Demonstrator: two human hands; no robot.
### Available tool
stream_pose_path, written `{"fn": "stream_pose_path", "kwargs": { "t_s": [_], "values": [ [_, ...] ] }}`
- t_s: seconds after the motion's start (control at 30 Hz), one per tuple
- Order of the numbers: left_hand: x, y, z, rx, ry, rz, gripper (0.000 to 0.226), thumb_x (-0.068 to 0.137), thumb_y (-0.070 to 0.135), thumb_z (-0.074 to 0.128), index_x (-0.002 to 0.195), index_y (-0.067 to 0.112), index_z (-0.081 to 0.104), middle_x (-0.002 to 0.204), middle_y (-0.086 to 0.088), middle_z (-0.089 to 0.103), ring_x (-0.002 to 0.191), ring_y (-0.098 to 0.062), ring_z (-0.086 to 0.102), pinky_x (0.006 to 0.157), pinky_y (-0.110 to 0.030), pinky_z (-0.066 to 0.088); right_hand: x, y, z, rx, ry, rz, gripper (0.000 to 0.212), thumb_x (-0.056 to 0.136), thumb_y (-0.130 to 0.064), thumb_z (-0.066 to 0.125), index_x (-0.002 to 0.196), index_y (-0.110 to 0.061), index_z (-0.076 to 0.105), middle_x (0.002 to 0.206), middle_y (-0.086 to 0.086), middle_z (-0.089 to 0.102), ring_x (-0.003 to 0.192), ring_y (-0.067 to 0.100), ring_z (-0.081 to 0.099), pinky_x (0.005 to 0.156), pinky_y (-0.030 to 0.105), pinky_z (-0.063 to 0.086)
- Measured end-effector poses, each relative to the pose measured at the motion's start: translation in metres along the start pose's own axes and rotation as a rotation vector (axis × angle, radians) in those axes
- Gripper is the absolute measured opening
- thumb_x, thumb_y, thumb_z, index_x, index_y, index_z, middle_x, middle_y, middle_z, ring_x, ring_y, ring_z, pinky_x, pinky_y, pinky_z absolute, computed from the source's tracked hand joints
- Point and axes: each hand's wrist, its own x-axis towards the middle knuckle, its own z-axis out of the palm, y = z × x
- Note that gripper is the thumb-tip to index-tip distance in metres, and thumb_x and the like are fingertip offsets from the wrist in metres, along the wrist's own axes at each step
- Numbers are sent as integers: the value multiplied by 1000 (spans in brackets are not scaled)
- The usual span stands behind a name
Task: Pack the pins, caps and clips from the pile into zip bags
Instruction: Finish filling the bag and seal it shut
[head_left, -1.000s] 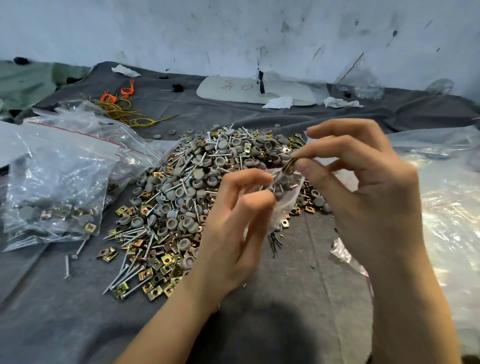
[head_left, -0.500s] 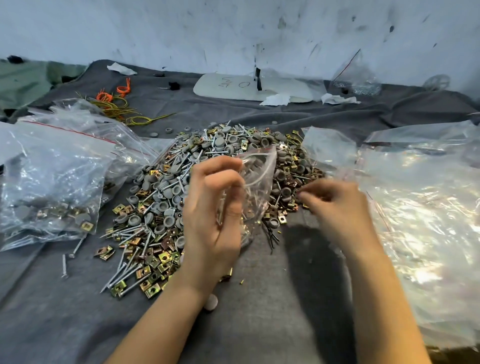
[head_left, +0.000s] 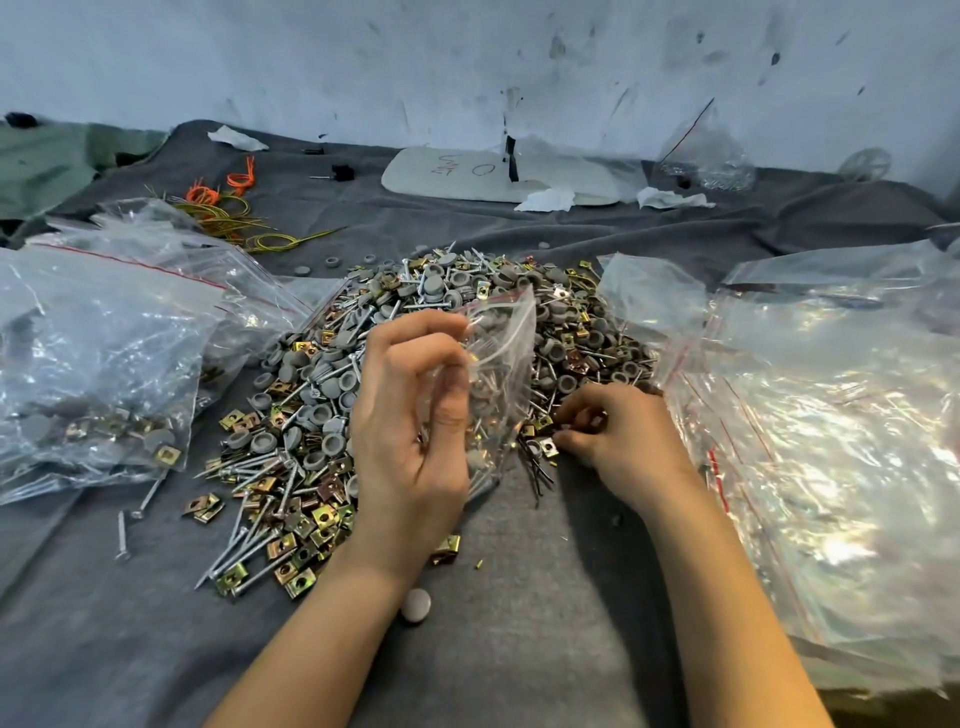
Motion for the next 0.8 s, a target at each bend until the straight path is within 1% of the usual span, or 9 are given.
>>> {"fn": "stream_pose_path", "kwargs": {
  "t_s": [0.1,0.2,0.27,0.33,0.43,0.53,0.6,0.7,0.8],
  "values": [
    [0,1,0,-16,-10,-5,12,99,9,43,105,14,51,115,-9,52,113,-23,54,96,-28,43,1,-3,1,-60,-8,-20,14,82,-19,74,79,-28,64,70,-15,53,65,3,50,56,19,35],
    [0,1,-1,-23,-4,-14,12,99,10,43,105,15,51,115,-9,52,113,-21,54,95,-27,43,1,-4,0,-100,18,-22,2,85,-23,70,88,-23,71,72,-11,57,71,10,54,66,23,39],
    [0,1,-1,-29,2,-22,12,99,10,43,105,16,51,115,-9,52,113,-21,55,95,-27,44,1,-2,-2,-83,30,-6,6,87,-22,68,90,-20,73,76,-6,61,75,13,57,69,24,41],
    [0,2,-1,-29,3,-26,11,99,11,43,105,15,51,115,-9,52,113,-22,55,95,-28,44,-1,0,-6,-32,49,-20,7,87,-19,66,85,-18,72,70,-10,60,69,8,56,62,20,40],
    [1,2,-2,2,-22,3,9,99,11,44,104,14,51,114,-6,52,112,-20,55,94,-30,45,-8,-4,-18,244,131,-53,16,87,-16,67,71,-20,67,62,-11,60,58,0,51,53,9,38],
    [0,3,-1,93,-111,94,5,99,12,48,103,12,50,115,-9,51,112,-16,53,94,-27,43,-22,-22,-39,633,217,-208,17,86,-12,69,72,-22,69,58,-11,61,53,-1,50,51,11,40],
    [-2,5,1,134,-173,152,6,101,15,47,104,12,51,118,-12,50,114,-17,52,96,-25,41,-33,-38,-51,758,282,-384,13,84,-16,70,73,-23,69,60,-10,61,55,3,50,50,15,40],
    [-4,7,3,136,-218,198,6,100,12,47,105,10,51,119,-16,50,117,-18,50,100,-23,38,-45,-57,-60,649,346,-567,8,84,-17,67,78,-23,66,65,-8,60,55,2,49,51,14,38],
    [-4,8,4,145,-207,207,9,97,7,49,105,10,51,119,-17,50,117,-17,50,102,-22,36,-47,-61,-59,436,342,-584,6,84,-14,66,79,-18,66,70,-7,61,59,10,54,54,20,42]
  ]
}}
